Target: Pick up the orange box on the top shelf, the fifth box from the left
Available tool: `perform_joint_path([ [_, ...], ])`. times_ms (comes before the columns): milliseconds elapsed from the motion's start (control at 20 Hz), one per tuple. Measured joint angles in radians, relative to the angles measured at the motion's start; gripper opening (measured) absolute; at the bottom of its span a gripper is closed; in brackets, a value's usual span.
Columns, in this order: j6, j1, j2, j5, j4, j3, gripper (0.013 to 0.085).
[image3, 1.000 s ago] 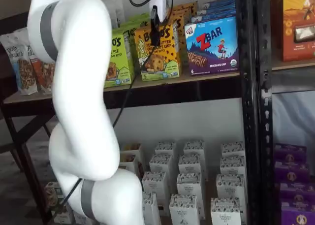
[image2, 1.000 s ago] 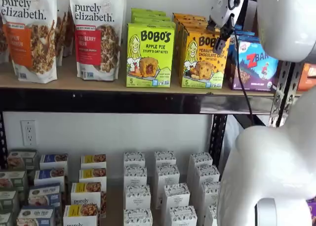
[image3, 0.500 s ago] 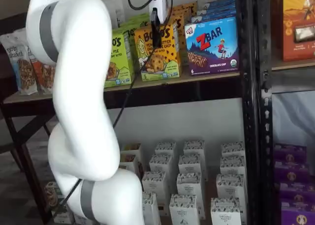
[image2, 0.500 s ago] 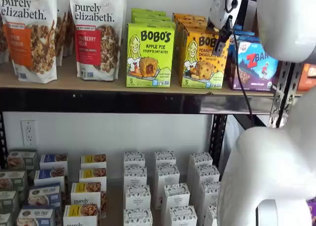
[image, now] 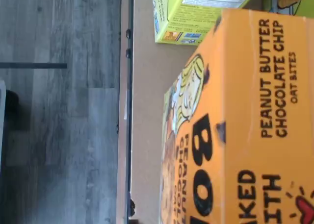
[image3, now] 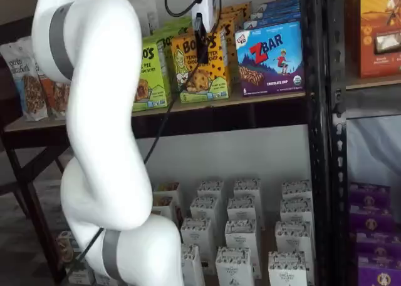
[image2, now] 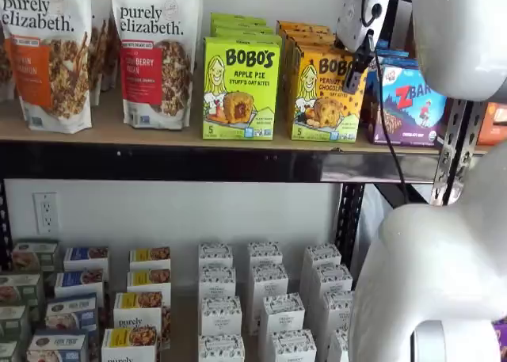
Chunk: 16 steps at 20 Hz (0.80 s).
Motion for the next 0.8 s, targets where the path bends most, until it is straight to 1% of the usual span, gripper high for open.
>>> perform_joint_path([
  [50, 0.0, 0.0, -0.001, -0.002, 0.001, 0.001, 0.077],
  [100, -0.001, -0.001, -0.001, -0.002, 0.002, 0.002, 0.077],
  [150, -0.001, -0.002, -0.001, -0.003, 0.004, 0.003, 0.073],
  [200, -0.002, -0.002, -0.002, -0.004, 0.005, 0.004, 0.073],
  [250, -0.003, -0.004, -0.003, -0.005, 0.007, 0.005, 0.069],
  [300, -0.004, -0.004, -0.004, -0.005, 0.008, 0.006, 0.069],
  [400, -0.005, -0.006, -0.007, -0.009, 0.011, 0.01, 0.061],
  [450, -0.005, -0.006, -0.007, -0.008, 0.012, 0.01, 0.061],
  [500, -0.006, -0.007, -0.007, -0.005, 0.012, 0.008, 0.057],
  [800, -0.003, -0.005, 0.001, 0.019, 0.006, -0.008, 0.057],
])
